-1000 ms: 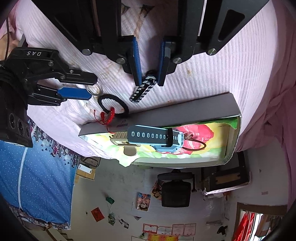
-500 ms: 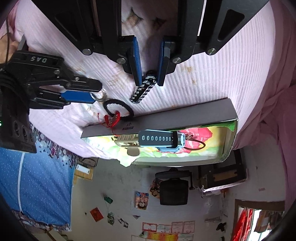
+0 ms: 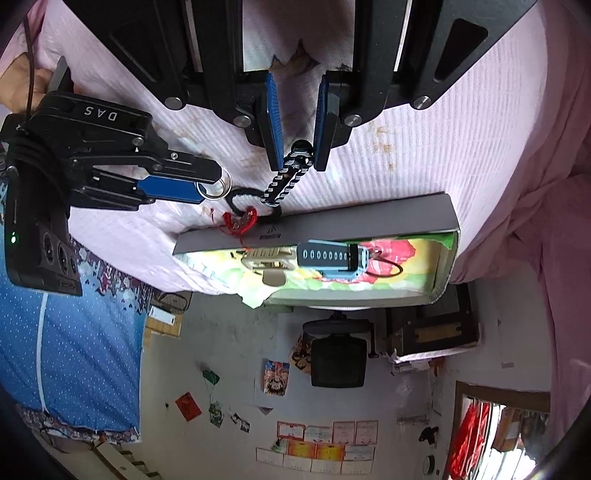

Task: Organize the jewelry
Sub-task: 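Lift the keychain and linked rings and carry both over the white box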

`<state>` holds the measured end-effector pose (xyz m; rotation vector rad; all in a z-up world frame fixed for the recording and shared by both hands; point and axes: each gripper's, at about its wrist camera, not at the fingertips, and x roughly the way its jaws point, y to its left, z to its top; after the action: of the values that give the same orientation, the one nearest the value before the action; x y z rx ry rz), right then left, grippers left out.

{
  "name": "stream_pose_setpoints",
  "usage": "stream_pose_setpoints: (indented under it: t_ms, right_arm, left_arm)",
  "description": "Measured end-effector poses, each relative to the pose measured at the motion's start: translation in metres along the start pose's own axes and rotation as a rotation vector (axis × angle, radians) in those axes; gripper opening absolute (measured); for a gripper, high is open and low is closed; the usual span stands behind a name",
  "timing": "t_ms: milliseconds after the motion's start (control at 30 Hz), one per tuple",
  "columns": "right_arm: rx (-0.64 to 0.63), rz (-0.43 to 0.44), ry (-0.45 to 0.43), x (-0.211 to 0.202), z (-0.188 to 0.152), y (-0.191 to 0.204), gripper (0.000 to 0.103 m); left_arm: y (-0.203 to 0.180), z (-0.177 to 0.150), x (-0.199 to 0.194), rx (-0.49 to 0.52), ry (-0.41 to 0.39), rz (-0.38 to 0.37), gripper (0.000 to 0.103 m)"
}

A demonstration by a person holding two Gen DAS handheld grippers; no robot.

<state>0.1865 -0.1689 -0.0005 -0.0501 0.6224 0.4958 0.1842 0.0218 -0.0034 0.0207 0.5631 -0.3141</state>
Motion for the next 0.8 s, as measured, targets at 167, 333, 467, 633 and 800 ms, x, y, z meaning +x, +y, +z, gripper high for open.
stream_pose_setpoints:
  t_ms: [167,333,467,633,800]
  right_arm:
    - [-0.001,-0.008,-0.04,-0.007,0.001,0.0,0.026]
    - [-0.007,-0.029,-0.079,-0.017,0.006,0.001,0.026]
    - [-0.033,-0.053,-0.116,-0.025,0.014,0.006,0.026]
    - [-0.041,-0.075,-0.15,-0.03,0.025,0.007,0.026]
    - [-0.03,-0.087,-0.174,-0.026,0.044,0.002,0.026]
  left_arm:
    - [0.006,0.004,-0.011,-0.043,-0.065,-0.01,0.016]
    - [0.013,0.011,-0.021,-0.095,-0.137,-0.006,0.016]
    - [0.017,0.022,-0.021,-0.151,-0.171,0.017,0.016]
    - [0.024,0.046,-0.014,-0.207,-0.203,0.067,0.016]
    - [0.043,0.068,0.003,-0.267,-0.194,0.121,0.016]
